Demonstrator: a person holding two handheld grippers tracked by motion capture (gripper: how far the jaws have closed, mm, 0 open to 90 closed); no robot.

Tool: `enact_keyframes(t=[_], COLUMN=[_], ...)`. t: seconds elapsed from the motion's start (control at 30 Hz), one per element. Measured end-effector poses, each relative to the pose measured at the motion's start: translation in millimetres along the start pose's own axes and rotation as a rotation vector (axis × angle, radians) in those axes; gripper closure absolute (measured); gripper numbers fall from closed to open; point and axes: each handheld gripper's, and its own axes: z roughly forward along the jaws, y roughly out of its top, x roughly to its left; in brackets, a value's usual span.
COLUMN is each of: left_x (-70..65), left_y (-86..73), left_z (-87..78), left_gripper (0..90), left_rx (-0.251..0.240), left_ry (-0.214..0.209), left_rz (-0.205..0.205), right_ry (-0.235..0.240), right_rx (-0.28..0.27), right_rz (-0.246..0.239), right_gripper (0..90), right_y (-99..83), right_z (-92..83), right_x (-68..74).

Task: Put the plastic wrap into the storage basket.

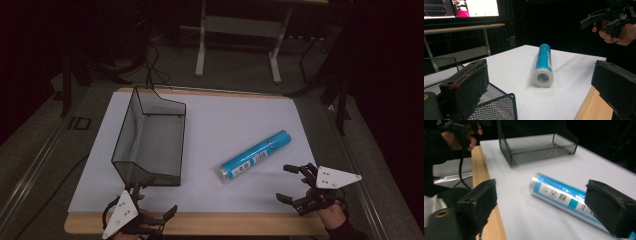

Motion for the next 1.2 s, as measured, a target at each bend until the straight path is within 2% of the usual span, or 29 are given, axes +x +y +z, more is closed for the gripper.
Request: enact_keyframes(t=[0.07,0.13,0.27,0.33,0.37,0.43,0.53,0.67,0.7,0.83,0.97,1.07,1.2], left_x=[0.0,0.2,0.8,1.3,1.4,1.4,1.3,1.3,1.2,1.4,1.6,1.6,1.7], left_y=[-0.2,-0.1,-0.1,-0.1,0.0,0.1,0.2,0.1,0.1,0.1,0.0,0.0,0.0], left_z=[0.4,0.5,0.1,-0.1,-0.2,-0.4,-0.4,-0.3,-0.4,-0.7,-0.4,-0.4,-0.5], left_gripper=[1.7,1.7,1.7,1.7,1.7,1.7,1.7,1.7,1.7,1.7,1.7,1.7,1.7], left_rx=[0.005,0.005,-0.003,-0.004,-0.004,-0.004,-0.005,-0.003,-0.003,-0.004,-0.004,-0.004,-0.003], left_ry=[0.000,-0.004,-0.008,-0.006,-0.006,-0.006,-0.007,-0.014,-0.015,-0.017,-0.020,-0.021,-0.020], left_rz=[0.002,0.000,-0.009,-0.011,-0.012,-0.012,-0.012,-0.014,-0.014,-0.015,-0.019,-0.019,-0.019], right_ry=[0.012,0.006,0.042,0.008,0.015,0.038,0.037,0.054,0.054,0.043,0.037,0.015,0.017], right_rx=[0.031,0.058,0.119,0.154,0.172,0.195,0.239,0.332,0.355,0.417,0.459,0.499,0.556], right_rz=[0.007,-0.008,-0.040,-0.017,-0.019,-0.046,-0.074,-0.099,-0.100,-0.149,-0.184,-0.215,-0.243], right_gripper=[9.9,9.9,9.9,10.0,9.9,9.9,9.9,9.9,9.9,9.9,9.9,10.1,11.8], right_y=[0.4,0.9,2.0,2.4,2.1,1.6,2.1,2.9,3.2,5.5,10.2,13.3,17.3], right_z=[2.3,4.1,7.9,12.4,13.8,15.2,19.3,29.3,32.2,42.1,49.1,54.0,62.1], right_x=[-3.2,-5.1,-7.4,-9.6,-11.4,-14.4,-19.2,-25.3,-27.2,-36.9,-48.7,-56.3,-63.2])
